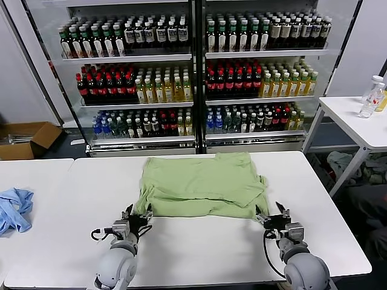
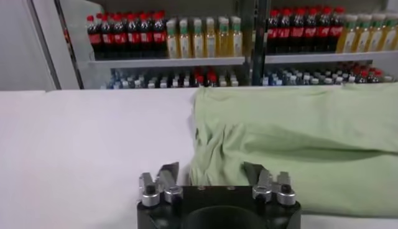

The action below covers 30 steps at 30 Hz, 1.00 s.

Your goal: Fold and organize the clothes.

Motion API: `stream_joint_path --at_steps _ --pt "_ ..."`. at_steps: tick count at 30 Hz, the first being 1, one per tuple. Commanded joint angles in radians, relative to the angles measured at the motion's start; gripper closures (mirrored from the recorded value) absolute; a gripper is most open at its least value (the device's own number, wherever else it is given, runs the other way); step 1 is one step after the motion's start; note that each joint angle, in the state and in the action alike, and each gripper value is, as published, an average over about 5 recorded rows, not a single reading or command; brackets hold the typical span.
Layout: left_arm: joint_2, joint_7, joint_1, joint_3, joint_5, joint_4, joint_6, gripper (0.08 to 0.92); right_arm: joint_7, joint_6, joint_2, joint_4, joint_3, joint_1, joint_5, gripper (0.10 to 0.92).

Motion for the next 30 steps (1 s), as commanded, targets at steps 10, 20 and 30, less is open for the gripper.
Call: stream_joint_path --at_steps 10,20,30 --pt "0.010 0.040 -0.024 -0.004 -0.106 0.040 0.000 0.729 -0.028 -0.008 -0.031 -0.009 0.007 -0.016 0.063 0.771" --pt "0.009 0.041 0.064 -0.027 -0.115 -0.091 -0.017 0.900 -0.053 0.010 -0.094 0.031 0.070 -0.069 0.088 0.918" --pt "0.015 0.032 0.366 -0.041 -0.064 -0.371 -0.020 0.900 -0.063 0.020 -0.116 0.216 0.192 -0.306 0.062 0.918"
